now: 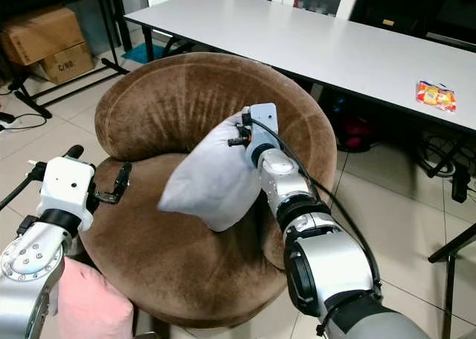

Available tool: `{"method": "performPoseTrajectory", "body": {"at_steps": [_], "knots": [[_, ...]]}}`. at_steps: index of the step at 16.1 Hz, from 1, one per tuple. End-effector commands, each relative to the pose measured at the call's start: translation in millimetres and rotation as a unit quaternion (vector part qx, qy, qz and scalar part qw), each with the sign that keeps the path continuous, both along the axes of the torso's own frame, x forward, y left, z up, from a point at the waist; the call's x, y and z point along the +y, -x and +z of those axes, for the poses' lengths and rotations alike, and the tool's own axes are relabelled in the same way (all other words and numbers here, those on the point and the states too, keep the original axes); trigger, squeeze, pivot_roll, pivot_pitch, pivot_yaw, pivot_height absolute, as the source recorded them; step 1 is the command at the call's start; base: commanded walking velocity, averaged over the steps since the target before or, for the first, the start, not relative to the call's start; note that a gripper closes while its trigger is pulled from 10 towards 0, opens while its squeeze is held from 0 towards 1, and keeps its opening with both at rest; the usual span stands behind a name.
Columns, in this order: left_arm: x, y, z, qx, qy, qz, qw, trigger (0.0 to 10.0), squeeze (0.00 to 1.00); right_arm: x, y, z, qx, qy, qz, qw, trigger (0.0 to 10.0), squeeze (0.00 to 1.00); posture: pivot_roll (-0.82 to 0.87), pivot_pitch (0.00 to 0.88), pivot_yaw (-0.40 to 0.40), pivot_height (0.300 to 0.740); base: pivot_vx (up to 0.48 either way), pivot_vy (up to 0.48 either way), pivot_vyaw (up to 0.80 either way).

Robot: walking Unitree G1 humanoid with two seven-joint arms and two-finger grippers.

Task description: Move the pillow to the sofa from floor

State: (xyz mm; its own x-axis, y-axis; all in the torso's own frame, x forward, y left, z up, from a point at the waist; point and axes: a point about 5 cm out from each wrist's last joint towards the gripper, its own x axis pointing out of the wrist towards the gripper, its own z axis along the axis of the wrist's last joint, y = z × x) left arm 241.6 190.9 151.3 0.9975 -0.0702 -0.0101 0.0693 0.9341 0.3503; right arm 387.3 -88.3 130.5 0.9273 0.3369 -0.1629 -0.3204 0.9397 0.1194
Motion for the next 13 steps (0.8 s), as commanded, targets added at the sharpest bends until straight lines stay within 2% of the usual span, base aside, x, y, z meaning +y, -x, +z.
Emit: {"method": "performPoseTrajectory", "body": {"at_steps": [1,3,5,6,8,13], "knots": [[2.4,2.2,2,-0.007,0.017,0.01,1.0,10.0,0.0,-1.3,-3.6,16,-0.033,-0.051,0.002,0.998,10.0,0.0,0.03,0.0,-0.054,0.74,0.0,0.0,0.0],[-0.9,4.2,4,-0.016,0.038,0.005,0.999,10.0,0.0,5.6,6.3,29,-0.06,-0.152,0.05,0.985,10.0,0.0,0.02,0.0,-0.045,0.74,0.0,0.0,0.0],[-3.2,2.1,4,-0.017,0.035,0.002,0.999,10.0,0.0,4.6,20.8,45,-0.085,-0.216,0.083,0.969,10.0,0.0,0.01,0.0,-0.033,0.74,0.0,0.0,0.0],[-6.0,-0.9,3,-0.017,0.034,-0.004,0.999,10.0,0.0,-3.2,29.0,48,-0.1,-0.213,0.078,0.969,10.0,0.0,-0.01,0.0,-0.021,0.74,0.0,0.0,0.0],[-10.2,-3.0,3,-0.016,0.031,-0.015,0.999,10.0,0.0,-8.0,36.6,50,-0.101,-0.216,0.07,0.969,10.0,0.0,-0.02,0.0,-0.008,0.74,0.0,0.0,0.0],[-14.0,-4.8,2,-0.014,0.018,-0.033,0.999,10.0,0.0,0.6,51.3,57,-0.083,-0.224,0.071,0.968,10.0,0.0,-0.02,0.0,-0.006,0.74,0.0,0.0,0.0]]}}
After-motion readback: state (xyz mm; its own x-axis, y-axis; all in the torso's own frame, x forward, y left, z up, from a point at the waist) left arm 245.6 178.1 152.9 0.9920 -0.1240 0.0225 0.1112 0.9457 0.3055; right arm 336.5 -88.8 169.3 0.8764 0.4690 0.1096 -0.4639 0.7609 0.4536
